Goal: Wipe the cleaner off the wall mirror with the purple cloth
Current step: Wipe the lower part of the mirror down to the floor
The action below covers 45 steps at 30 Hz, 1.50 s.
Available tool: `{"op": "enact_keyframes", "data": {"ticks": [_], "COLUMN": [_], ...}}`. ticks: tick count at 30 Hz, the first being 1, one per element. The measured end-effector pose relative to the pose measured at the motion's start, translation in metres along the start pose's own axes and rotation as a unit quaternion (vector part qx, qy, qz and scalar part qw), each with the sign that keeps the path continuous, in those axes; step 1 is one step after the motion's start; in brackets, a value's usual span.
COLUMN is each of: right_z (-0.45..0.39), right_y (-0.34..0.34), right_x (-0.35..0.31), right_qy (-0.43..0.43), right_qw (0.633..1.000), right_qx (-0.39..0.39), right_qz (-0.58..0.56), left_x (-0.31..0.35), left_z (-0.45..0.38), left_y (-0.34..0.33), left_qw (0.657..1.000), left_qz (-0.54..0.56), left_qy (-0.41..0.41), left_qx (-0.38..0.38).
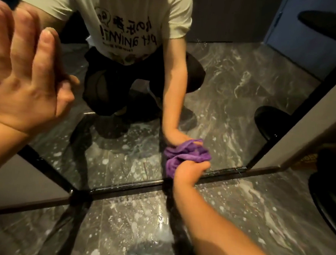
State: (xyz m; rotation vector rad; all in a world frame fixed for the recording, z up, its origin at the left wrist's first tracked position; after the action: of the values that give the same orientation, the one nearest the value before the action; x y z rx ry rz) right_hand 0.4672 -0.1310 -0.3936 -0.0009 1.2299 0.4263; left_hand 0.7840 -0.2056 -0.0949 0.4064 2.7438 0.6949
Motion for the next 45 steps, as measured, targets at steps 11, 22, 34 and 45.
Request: {"op": "enact_keyframes", "data": {"ticks": [11,22,34,45], "right_z": [-0.038,0.160,0.161,-0.030], "right_y": [0.004,-0.078,-0.096,-0.028], "right_x": [0.034,0.093,0.139,0.085], "right_qy": [0.021,-0.056,-0.230,-0.104], "right_qw": [0.999,0.974,0.951,0.992], "right_qx": [-0.007,-0.212,-0.204,-0.064], "right_qz": [0.040,0.048,-0.033,-0.011], "left_x": [0.014,0.023,0.016,-0.028], "left_z": [-0.003,-0.006,0.000,0.024], "left_y": [0.033,0.041,0.047,0.057], "left_qw": [0.992,0.984,0.976,0.967], "left_qz": [-0.033,-0.095,-0.104,-0.143], "left_qy": [-0.062,-0.091,-0.146,-0.182], "left_qx": [0.106,0.121,0.120,0.102]}}
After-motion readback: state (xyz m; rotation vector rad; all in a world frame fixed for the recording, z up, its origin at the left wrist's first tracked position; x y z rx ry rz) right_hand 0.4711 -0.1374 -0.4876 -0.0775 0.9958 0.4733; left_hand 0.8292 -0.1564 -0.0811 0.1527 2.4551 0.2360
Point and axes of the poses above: each hand's wrist, its own z-axis away from the middle knuckle, its own y-axis out of the back of the hand, x = y × z, the point moved 7 cm from there along -z, towards the middle knuckle, and after that the axes turned 10 degrees about x, right-handed, at the moved point
